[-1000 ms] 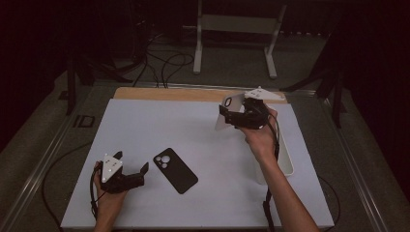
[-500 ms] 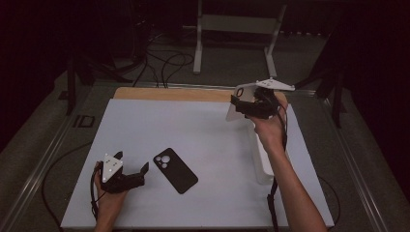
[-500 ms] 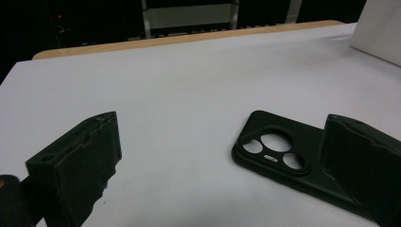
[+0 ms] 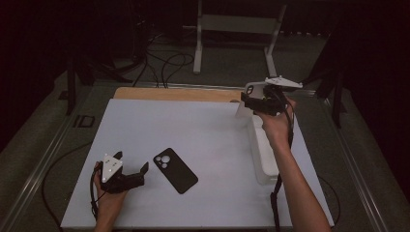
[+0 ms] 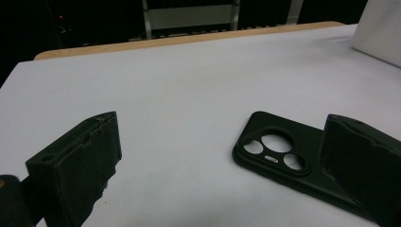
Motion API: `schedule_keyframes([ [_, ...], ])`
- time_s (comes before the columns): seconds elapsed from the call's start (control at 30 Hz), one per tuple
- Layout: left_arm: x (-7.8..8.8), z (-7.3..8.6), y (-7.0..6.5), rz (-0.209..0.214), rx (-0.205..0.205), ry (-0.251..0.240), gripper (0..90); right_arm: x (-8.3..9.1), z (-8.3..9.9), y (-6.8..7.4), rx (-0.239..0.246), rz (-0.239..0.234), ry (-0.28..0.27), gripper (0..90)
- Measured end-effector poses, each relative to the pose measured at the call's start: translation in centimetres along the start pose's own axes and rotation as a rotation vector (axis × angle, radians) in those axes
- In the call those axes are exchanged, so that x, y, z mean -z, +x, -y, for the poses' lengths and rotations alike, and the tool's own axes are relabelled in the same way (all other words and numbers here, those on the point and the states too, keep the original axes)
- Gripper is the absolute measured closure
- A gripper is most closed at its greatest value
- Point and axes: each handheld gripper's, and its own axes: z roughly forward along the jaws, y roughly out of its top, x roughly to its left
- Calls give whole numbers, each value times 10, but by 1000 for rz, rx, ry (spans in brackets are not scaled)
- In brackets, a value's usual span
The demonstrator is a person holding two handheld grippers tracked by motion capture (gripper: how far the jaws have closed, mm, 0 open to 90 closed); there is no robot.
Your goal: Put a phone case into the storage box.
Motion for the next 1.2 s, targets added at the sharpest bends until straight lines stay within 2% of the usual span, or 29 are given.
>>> schedule_keyframes([
  [0.93, 0, 0, -1, 0, -1, -1, 7, -2, 8, -45, -43, 148, 51, 161],
  [1.2, 0, 0, -2, 0, -3, -1, 7, -9, 14, -51, -37, 179, 83, 161],
])
